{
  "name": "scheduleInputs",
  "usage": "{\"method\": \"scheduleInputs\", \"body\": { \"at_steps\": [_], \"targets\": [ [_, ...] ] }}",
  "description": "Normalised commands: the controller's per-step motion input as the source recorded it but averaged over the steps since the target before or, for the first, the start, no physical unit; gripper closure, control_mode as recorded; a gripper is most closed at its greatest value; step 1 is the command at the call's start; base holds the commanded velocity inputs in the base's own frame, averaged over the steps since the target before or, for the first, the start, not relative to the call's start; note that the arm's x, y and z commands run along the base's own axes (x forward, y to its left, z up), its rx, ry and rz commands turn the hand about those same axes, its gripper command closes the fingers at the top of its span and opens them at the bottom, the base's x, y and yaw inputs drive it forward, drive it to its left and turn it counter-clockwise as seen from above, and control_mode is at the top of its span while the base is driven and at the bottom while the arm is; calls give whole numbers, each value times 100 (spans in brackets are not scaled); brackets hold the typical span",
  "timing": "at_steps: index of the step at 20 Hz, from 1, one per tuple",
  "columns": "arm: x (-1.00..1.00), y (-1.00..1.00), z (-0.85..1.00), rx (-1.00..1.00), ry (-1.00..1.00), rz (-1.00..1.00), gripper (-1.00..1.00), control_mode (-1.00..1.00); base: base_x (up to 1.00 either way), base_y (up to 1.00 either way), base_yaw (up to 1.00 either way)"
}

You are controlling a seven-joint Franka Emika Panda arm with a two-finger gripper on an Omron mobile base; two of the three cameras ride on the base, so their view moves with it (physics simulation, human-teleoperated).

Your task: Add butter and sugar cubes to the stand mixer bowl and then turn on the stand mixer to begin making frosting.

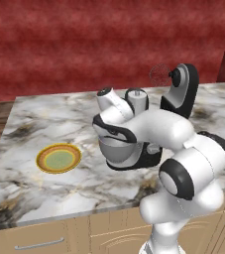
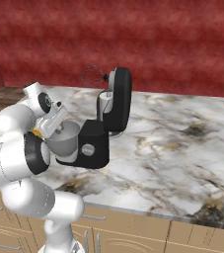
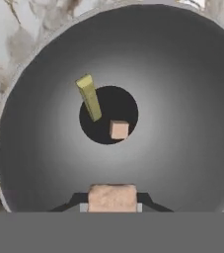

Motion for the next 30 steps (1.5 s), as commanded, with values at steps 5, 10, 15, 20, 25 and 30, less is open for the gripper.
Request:
{"method": "scheduleInputs", "body": {
  "at_steps": [5, 10, 15, 20, 25, 30],
  "targets": [
    [31, 0, -44, 0, 4, -3, 100, -100, 0, 0, 0],
    [21, 0, -34, 1, 1, -2, 100, -100, 0, 0, 0],
    [17, 0, -27, 0, 0, -1, 100, -100, 0, 0, 0],
    [7, 2, -16, 1, 0, -1, -100, -100, 0, 0, 0],
    [-27, -8, 34, 7, -4, 0, -100, -100, 0, 0, 0],
    [-58, -15, 82, 12, -15, 0, -100, -100, 0, 0, 0]
  ]
}}
